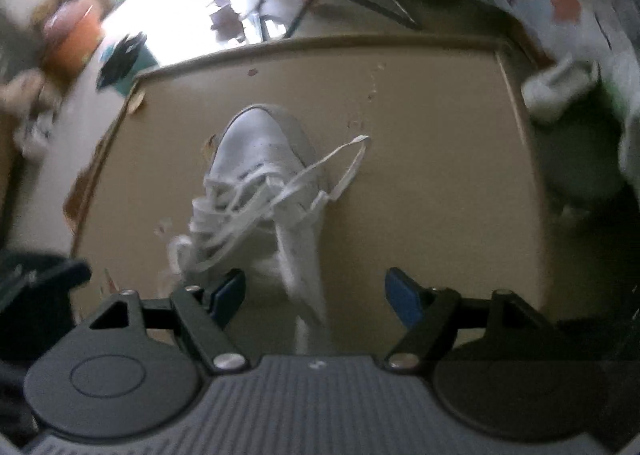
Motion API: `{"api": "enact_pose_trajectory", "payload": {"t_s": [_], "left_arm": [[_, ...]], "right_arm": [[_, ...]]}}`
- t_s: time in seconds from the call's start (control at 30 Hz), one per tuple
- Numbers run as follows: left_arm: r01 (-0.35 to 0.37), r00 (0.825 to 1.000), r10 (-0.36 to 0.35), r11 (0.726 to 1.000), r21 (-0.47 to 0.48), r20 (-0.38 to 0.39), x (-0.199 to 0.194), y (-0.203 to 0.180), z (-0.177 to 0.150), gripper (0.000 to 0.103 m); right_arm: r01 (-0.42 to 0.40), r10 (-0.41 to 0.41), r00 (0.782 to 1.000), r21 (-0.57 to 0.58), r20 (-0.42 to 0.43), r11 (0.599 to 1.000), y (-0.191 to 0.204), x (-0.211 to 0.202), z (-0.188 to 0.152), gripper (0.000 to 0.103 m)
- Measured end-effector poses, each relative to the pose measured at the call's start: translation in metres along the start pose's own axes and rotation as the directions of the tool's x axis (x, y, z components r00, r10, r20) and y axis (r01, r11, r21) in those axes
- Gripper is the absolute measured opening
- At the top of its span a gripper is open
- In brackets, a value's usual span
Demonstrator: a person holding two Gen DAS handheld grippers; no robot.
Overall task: Lace up shoes with both hands
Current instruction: 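Release the lace with the right gripper and move it back to the sneaker, then grasp the white lace end near the sneaker eyelets with the left gripper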
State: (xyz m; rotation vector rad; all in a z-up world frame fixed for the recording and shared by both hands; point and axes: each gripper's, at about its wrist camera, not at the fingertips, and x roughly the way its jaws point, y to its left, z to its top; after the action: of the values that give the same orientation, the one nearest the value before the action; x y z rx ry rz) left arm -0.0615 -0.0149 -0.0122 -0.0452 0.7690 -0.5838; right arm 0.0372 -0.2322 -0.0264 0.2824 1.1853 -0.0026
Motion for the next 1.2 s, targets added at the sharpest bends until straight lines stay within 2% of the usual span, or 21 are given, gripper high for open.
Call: {"api": "enact_pose_trajectory", "payload": {"t_s": [0.07,0.17,0.3,0.4,0.47,0.53,0.57,0.73,0.87,0.97,1.03,1.2], "left_arm": [[0.016,1.000,-0.015,1.000,0.018,-0.013,0.003,-0.002,0.000,0.062],[0.012,1.000,-0.011,1.000,0.021,-0.023,0.008,-0.003,0.000,0.062],[0.002,0.999,-0.002,1.000,0.000,-0.033,0.010,0.001,-0.001,0.062],[-0.008,0.999,0.008,1.000,-0.010,-0.041,0.013,0.001,-0.001,0.062],[-0.009,0.999,0.008,1.000,-0.010,-0.041,0.014,0.001,-0.001,0.062],[-0.010,0.999,0.010,1.000,-0.008,-0.042,0.015,0.000,-0.001,0.062],[-0.011,0.999,0.010,1.000,-0.007,-0.043,0.015,0.000,-0.001,0.062],[-0.010,0.998,0.009,1.000,-0.015,-0.057,0.016,0.002,-0.002,0.063],[0.005,0.999,-0.005,1.000,-0.016,-0.041,0.015,0.003,-0.001,0.063],[0.026,1.000,-0.026,1.000,0.001,-0.014,0.015,0.001,0.000,0.063],[0.036,0.999,-0.036,0.999,0.016,-0.006,0.017,-0.001,0.000,0.062],[0.056,0.998,-0.056,0.997,0.047,0.006,0.023,-0.006,0.005,0.061]], "right_arm": [[-0.022,0.021,1.000,-0.038,-0.018,0.999,-0.002,-0.004,-0.004,0.072],[-0.020,0.021,1.000,-0.108,0.014,0.994,0.003,-0.015,-0.017,0.065],[0.064,-0.041,0.993,-0.225,0.106,0.972,0.019,-0.035,-0.031,0.060],[0.115,-0.070,0.982,-0.258,0.176,0.959,0.027,-0.056,-0.031,0.057],[0.066,-0.015,0.982,-0.266,0.187,0.962,0.028,-0.066,-0.027,0.050],[0.005,0.041,0.989,-0.302,0.144,0.953,0.030,-0.067,-0.025,0.042],[-0.022,0.063,0.991,-0.319,0.119,0.947,0.031,-0.066,-0.024,0.042],[-0.034,0.020,0.999,-0.399,-0.038,0.916,0.043,-0.023,-0.013,0.041],[-0.048,-0.019,0.991,-0.485,-0.132,0.873,0.053,-0.009,-0.004,0.041],[-0.079,-0.041,0.979,-0.550,-0.202,0.831,0.059,0.000,-0.004,0.040],[-0.097,-0.053,0.968,-0.566,-0.243,0.818,0.061,0.003,0.000,0.040],[-0.103,-0.075,0.961,-0.597,-0.266,0.796,0.061,0.004,0.000,0.040]]}}
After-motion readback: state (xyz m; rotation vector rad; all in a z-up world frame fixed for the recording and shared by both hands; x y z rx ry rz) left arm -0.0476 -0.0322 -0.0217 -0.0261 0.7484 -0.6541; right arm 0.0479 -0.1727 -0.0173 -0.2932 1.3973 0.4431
